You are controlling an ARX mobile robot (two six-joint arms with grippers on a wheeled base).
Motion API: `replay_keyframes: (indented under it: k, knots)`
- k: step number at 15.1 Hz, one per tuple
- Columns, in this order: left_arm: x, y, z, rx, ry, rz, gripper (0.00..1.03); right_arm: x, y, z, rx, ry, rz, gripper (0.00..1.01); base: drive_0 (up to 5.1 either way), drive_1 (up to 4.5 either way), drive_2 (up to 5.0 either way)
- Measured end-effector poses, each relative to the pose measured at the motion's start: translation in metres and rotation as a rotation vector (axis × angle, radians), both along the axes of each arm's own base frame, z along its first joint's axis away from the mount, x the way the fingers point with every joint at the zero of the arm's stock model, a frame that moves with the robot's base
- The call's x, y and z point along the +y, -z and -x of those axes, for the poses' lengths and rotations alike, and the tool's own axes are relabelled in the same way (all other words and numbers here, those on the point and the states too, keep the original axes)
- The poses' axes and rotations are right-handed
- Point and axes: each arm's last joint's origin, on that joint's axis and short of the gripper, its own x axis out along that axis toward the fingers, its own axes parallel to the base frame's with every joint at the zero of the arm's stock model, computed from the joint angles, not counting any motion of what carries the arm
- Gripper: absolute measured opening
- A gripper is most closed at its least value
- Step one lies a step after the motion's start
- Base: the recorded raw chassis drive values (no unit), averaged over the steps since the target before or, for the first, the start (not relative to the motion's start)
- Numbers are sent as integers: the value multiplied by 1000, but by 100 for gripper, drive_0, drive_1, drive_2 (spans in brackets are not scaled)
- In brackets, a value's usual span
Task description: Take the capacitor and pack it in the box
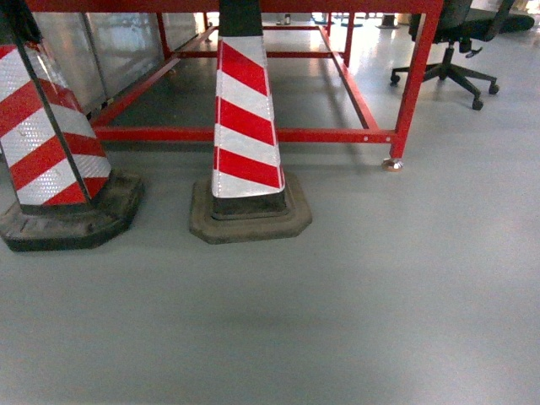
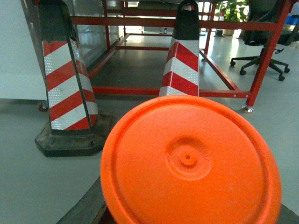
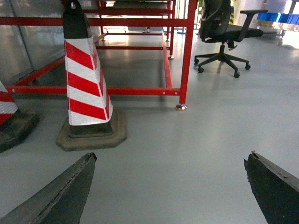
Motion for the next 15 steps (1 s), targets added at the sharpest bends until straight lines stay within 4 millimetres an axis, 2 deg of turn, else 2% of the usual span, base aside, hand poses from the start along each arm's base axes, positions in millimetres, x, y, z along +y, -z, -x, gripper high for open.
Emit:
replay_keyframes:
  k: [15]
  knots:
    - [0,0,0,2,0,0,44,0,0,0,-1,1,0,98,-2,400,-404]
